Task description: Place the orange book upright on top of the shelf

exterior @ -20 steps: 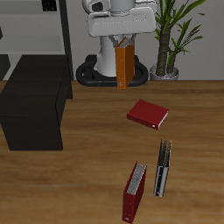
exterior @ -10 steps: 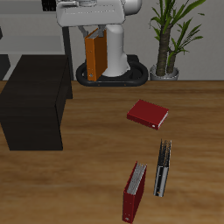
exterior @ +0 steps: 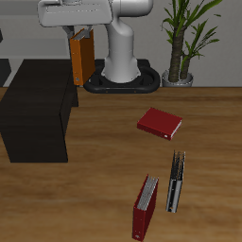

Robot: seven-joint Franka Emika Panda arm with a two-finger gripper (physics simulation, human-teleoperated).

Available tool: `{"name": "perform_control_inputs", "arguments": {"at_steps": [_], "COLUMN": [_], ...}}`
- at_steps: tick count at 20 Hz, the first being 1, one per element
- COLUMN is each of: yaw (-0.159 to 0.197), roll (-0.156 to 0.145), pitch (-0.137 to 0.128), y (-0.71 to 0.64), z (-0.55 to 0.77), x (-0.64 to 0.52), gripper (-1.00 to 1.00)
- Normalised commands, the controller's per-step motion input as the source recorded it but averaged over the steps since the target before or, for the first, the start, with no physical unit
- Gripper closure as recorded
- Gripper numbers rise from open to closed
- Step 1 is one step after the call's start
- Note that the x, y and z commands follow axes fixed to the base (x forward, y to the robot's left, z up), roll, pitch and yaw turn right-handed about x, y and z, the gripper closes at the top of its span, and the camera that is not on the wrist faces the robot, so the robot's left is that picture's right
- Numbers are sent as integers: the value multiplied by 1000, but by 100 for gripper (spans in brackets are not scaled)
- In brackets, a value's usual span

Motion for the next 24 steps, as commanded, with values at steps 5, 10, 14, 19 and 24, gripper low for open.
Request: {"name": "perform_control_inputs", "arguments": {"at_steps": [5,10,14,19,24], "yaw": [12,-33,-31,-30,-19], "roll": [18,-24,-2,-22,-36], "pitch": [19,-11,-19,-15,-1], "y": [-392,-471,-456,-476,-330], "z": [-39,6,50,49,-69], "x": [-102,-115,-156,-128,-51], "gripper": [100,100,100,100,100]}}
